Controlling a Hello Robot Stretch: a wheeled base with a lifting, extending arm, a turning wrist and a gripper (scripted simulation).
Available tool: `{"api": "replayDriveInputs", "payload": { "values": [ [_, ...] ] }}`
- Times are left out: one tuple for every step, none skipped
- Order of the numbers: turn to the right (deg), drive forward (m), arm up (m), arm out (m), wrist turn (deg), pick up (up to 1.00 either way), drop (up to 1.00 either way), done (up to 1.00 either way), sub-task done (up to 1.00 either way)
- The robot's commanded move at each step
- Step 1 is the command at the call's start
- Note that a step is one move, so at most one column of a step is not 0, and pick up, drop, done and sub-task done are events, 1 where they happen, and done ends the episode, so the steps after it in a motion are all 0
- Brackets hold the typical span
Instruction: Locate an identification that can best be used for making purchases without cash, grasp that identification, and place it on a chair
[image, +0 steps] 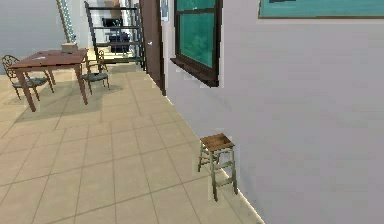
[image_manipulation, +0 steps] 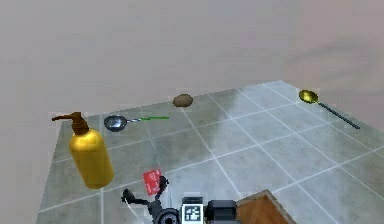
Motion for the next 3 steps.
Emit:
{"api": "replayDriveInputs", "payload": {
  "values": [
    [0.0,0.0,0.0,0.0,0.0,1.0,0.0,0.0,0.0],
    [0.0,0.0,0.1,0.0,0.0,0.0,0.0,0.0,0.0],
    [-45.0,0.0,0.0,0.0,0.0,0.0,0.0,0.0,0.0]
  ]
}}
